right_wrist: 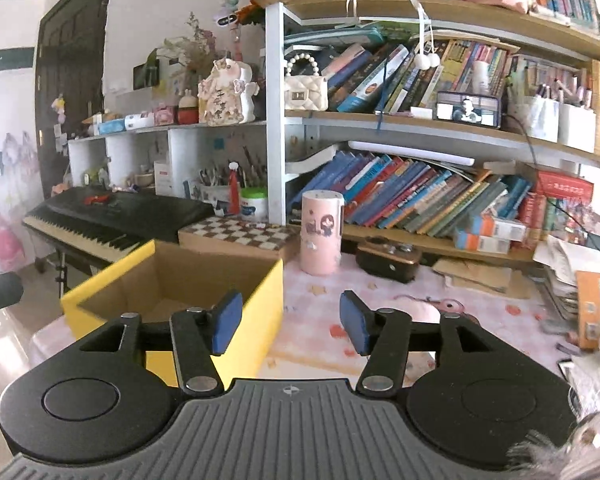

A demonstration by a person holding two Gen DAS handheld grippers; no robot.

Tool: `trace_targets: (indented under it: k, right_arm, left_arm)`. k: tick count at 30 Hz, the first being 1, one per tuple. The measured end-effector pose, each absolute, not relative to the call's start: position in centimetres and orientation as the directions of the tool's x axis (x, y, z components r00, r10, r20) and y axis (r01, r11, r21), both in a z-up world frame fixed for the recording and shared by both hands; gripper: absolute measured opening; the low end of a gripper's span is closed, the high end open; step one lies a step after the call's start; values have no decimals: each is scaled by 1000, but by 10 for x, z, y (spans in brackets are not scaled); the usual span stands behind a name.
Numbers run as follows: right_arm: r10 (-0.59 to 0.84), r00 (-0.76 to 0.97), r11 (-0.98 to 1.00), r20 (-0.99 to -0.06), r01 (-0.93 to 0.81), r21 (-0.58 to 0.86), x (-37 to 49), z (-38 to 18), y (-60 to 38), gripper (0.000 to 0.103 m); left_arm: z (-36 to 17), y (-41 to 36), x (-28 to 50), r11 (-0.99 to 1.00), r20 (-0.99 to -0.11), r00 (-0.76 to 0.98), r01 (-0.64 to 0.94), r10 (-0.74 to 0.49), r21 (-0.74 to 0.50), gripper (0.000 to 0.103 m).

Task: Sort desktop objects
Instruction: 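Withdraw both tools from the box back over the table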

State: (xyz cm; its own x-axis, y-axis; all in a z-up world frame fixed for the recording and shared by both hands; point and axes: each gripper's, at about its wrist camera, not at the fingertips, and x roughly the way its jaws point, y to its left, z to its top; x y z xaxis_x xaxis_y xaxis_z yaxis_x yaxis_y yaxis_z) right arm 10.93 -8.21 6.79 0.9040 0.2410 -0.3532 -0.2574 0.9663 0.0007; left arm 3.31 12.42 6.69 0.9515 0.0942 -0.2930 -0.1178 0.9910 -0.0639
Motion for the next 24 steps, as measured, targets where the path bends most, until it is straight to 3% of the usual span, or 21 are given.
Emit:
trace_targets:
  k: [12,17,24]
  right_arm:
    - [229,894,969,-384,-246,5,23,43,-90,63]
    - [241,868,967,-434,-251,36,5,31,-100,70]
    - [187,833,980,-520,-194,42,-13,15,-110,70]
  left_arm:
    - [44,100,-20,998,-338,941,-46,28,-46,100]
    - [34,81,-27,1000,-363,932,1,0,4,100]
    - [17,66,-30,999,-433,900,38,-47,-31,100]
